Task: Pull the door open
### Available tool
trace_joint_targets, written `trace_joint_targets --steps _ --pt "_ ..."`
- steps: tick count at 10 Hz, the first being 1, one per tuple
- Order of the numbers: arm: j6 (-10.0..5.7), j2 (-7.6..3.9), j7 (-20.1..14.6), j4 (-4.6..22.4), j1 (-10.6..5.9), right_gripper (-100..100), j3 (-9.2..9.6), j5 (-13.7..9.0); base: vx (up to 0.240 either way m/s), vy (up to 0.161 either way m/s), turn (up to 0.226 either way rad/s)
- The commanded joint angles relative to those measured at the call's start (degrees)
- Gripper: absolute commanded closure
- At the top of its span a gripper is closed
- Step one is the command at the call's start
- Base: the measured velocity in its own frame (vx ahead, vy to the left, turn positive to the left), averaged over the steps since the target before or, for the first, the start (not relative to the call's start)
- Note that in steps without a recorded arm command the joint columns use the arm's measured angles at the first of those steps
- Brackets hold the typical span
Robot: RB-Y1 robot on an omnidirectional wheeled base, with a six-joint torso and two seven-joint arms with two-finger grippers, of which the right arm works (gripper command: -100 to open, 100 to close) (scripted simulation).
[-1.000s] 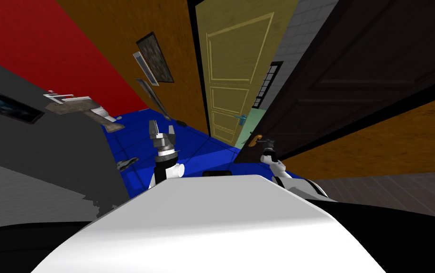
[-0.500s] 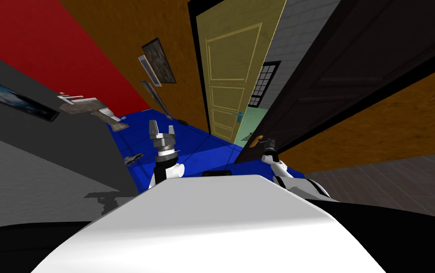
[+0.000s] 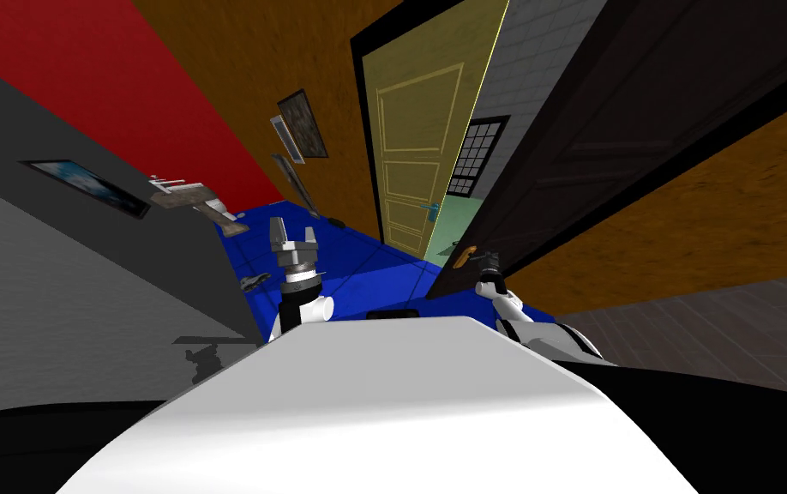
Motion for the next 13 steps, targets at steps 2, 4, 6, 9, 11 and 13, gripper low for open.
trace_joint_targets --steps 2,4,6,9,11,13 --pt "0.29 0.27 -0.26 -1.52 0.25 100 0.58 0.03 0.158 -0.027 0.065" --pt "0.28 0.11 -0.53 -1.54 0.29 100 0.85 0.04 0.191 -0.007 0.071" --pt "0.27 -0.06 -0.8 -1.56 0.33 100 1.13 0.06 0.201 -0.026 0.068" --pt "0.26 -0.29 -1.2 -1.58 0.39 100 1.52 0.07 0.197 -0.037 0.044" --pt "0.25 -0.42 -1.41 -1.6 0.42 100 1.74 0.08 0.187 -0.042 0.036" --pt "0.24 -0.55 -1.63 -1.61 0.46 100 1.96 0.1 0.194 -0.04 0.035"
